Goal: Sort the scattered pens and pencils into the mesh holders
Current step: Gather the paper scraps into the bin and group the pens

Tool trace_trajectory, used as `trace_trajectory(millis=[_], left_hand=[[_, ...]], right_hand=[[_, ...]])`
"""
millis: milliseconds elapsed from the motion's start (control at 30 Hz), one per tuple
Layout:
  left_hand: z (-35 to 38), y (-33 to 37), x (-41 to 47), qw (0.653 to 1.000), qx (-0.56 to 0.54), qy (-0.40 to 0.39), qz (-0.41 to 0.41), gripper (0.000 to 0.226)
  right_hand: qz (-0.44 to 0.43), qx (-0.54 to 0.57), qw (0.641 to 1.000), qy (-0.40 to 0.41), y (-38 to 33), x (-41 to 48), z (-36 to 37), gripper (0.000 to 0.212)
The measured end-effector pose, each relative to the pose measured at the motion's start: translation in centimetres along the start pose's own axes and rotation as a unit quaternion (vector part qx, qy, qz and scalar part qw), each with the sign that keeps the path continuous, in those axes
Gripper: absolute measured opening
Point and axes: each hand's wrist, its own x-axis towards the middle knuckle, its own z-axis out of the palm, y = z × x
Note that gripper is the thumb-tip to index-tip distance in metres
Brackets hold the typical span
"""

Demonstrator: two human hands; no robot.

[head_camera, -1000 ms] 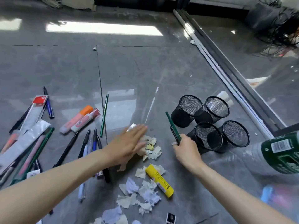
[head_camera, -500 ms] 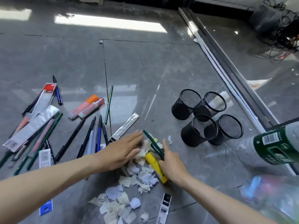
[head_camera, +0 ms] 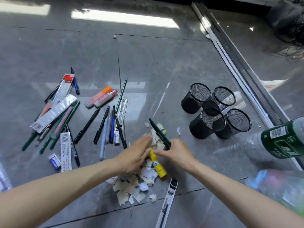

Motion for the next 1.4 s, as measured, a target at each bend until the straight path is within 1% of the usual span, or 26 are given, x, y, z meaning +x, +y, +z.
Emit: trace_trajectory(millis=[67, 133, 167, 233, 300, 367, 400, 433, 500, 567, 600, 700, 767, 800, 833, 867, 900, 933, 967, 1000, 1033, 1133, 1233, 1267, 1333, 1400], left_hand=[[0.0, 0.6, -0.7, 0.998, -0.046, 0.041, 0.011, 0.051], [-1.0, 0.6, -1.4, 0.994, -0.061, 0.089, -0.023, 0.043], [-1.5, 0.7, -1.8, 0.994, -0.052, 0.088, -0.043, 0.041], [-2.0, 0.9, -2.5, 0.997, -0.036, 0.047, -0.043, 0.03], [-2.3, 1.5, -3.4, 0.999, -0.044, 0.016, -0.028, 0.033], [-2.4, 1.5, -4.1, 0.997, -0.061, 0.045, -0.026, 0.039], [-2.4, 1.3, -4.3, 0.996, -0.051, 0.062, -0.041, 0.041], [-2.4, 1.2, -4.7, 0.996, -0.024, 0.056, -0.065, 0.045], [-2.2, 1.0, -5.1, 0.996, 0.04, -0.011, -0.074, 0.051], [-1.6, 1.3, -5.5, 0.995, 0.05, -0.07, -0.055, 0.049], [-1.4, 1.6, -5.7, 0.996, 0.029, -0.063, -0.058, 0.046], [-2.1, 2.4, -5.1, 0.991, -0.047, 0.053, -0.112, 0.024], [-3.1, 3.0, -4.4, 0.98, -0.083, 0.095, -0.152, 0.032], [-3.5, 3.3, -4.0, 0.971, -0.126, 0.105, -0.176, 0.036], [-3.9, 3.6, -3.7, 0.953, -0.199, 0.115, -0.197, 0.036], [-4.3, 3.9, -3.5, 0.923, -0.297, 0.116, -0.214, 0.031], [-4.7, 4.3, -3.4, 0.884, -0.392, 0.114, -0.227, 0.025], [-5.2, 4.6, -3.4, 0.848, -0.456, 0.118, -0.242, 0.022], [-5.7, 4.4, -3.5, 0.827, -0.481, 0.13, -0.262, 0.023], [-6.2, 4.1, -3.8, 0.814, -0.486, 0.146, -0.283, 0.024], [-6.7, 3.6, -3.9, 0.811, -0.473, 0.164, -0.301, 0.027], [-8.3, 1.3, -4.8, 0.824, -0.408, 0.217, -0.327, 0.027], [-9.9, -1.1, -6.1, 0.808, -0.38, 0.259, -0.368, 0.059], [-10.2, -1.8, -6.4, 0.801, -0.378, 0.269, -0.377, 0.062], [-10.5, -2.8, -6.9, 0.789, -0.385, 0.28, -0.387, 0.058], [-10.3, -3.5, -7.2, 0.795, -0.361, 0.284, -0.396, 0.054]], right_hand=[[-0.016, -0.032, 0.997, -0.064, -0.2, -0.7, 1.0, 0.05], [-0.008, -0.072, 0.994, -0.083, -0.3, -1.2, 2.0, 0.052], [0.008, -0.085, 0.993, -0.084, -0.4, -1.3, 2.3, 0.051], [0.036, -0.081, 0.992, -0.095, -0.8, -1.6, 2.5, 0.042], [0.065, -0.045, 0.993, -0.093, -1.4, -1.6, 1.9, 0.028], [0.095, 0.011, 0.991, -0.092, -2.1, -1.7, 0.9, 0.022], [0.105, 0.048, 0.988, -0.099, -2.3, -1.7, 0.4, 0.021], [0.113, 0.088, 0.984, -0.109, -2.5, -1.9, -0.1, 0.019], [0.125, 0.146, 0.974, -0.122, -2.8, -2.0, -0.8, 0.015], [0.14, 0.179, 0.968, -0.105, -3.0, -2.0, -1.1, 0.015], [0.151, 0.199, 0.964, -0.095, -3.2, -1.9, -1.2, 0.016], [0.15, 0.279, 0.942, -0.111, -3.8, -1.5, -1.1, 0.03], [0.131, 0.32, 0.928, -0.14, -4.6, -1.0, -0.7, 0.034], [0.129, 0.345, 0.917, -0.154, -5.2, -0.7, -0.3, 0.033], [0.133, 0.37, 0.904, -0.168, -5.9, -0.3, 0.1, 0.03], [0.137, 0.392, 0.891, -0.183, -6.8, 0.0, 0.7, 0.028], [0.139, 0.405, 0.882, -0.196, -7.7, 0.3, 1.2, 0.026], [0.141, 0.41, 0.876, -0.21, -8.7, 0.5, 1.8, 0.022], [0.141, 0.41, 0.873, -0.223, -9.5, 0.8, 2.4, 0.018], [0.136, 0.404, 0.873, -0.238, -10.4, 1.0, 2.9, 0.016], [0.124, 0.396, 0.874, -0.253, -11.1, 1.2, 3.4, 0.019], [0.076, 0.397, 0.867, -0.29, -13.2, 1.4, 4.3, 0.034], [0.03, 0.382, 0.875, -0.294, -14.2, 1.3, 5.0, 0.035], [0.015, 0.378, 0.878, -0.292, -14.3, 1.3, 5.1, 0.036], [0.017, 0.389, 0.88, -0.272, -14.4, 1.4, 5.1, 0.038], [0.047, 0.417, 0.874, -0.246, -14.2, 1.7, 5.1, 0.048]])
